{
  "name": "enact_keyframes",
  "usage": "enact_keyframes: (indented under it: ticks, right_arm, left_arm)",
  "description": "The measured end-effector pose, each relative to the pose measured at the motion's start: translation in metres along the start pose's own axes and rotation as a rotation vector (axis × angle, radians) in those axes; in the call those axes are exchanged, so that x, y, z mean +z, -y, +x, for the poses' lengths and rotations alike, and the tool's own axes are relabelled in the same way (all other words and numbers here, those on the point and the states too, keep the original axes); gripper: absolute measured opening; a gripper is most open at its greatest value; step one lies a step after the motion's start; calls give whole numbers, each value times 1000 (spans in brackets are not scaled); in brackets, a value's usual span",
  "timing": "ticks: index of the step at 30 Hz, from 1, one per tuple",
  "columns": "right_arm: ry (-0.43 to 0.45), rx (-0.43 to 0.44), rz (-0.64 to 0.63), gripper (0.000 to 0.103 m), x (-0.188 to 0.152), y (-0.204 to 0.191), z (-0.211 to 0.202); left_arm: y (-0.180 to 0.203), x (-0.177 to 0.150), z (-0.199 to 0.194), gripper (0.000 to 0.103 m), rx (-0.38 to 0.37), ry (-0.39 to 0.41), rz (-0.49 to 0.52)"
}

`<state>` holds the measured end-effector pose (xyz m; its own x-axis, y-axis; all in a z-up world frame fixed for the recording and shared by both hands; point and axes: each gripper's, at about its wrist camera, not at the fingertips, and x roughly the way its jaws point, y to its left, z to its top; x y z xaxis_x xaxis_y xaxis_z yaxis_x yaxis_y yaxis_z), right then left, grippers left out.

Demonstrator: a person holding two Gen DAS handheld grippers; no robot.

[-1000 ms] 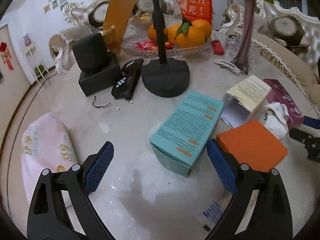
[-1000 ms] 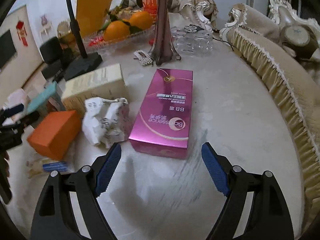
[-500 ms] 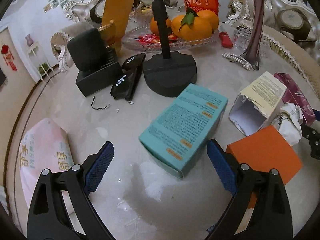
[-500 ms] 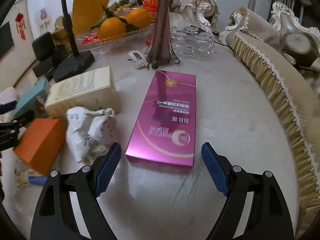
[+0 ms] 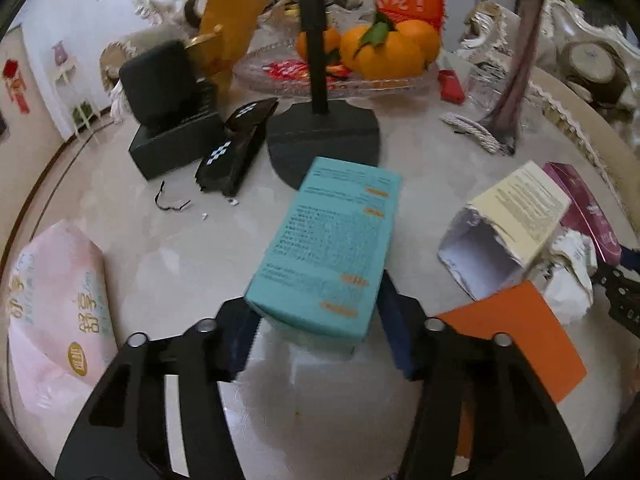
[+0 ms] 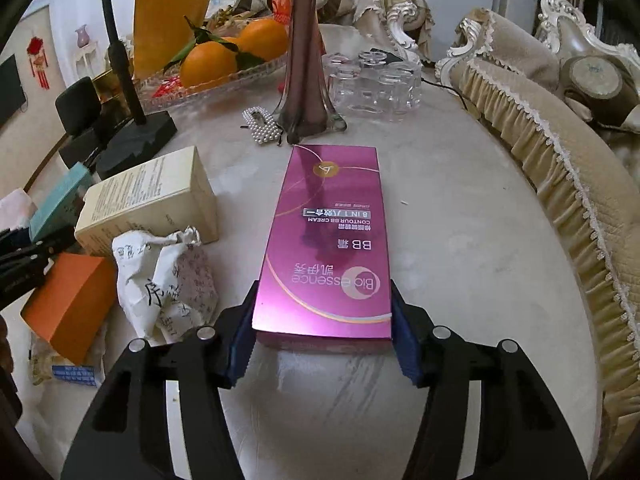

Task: Collect trash
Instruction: 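Grasp the teal box with the left tool while the right tool grasps the magenta BB cream box, then carry both boxes over the wastebasket and open both tools to drop them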

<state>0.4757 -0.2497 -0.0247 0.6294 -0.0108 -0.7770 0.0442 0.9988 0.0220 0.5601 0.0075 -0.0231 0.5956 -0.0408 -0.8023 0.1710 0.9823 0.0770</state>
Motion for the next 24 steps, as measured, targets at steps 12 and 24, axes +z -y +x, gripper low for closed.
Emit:
enact_keyframes:
  ticks: [12, 24]
  right_arm:
    - [30, 142, 145, 56, -10, 14, -46]
    - [213, 401, -15, 56, -142, 13, -219]
  left_arm:
    - [-24, -19, -67, 51, -109, 122, -128]
    - [36, -160, -267, 51, -127, 344, -27]
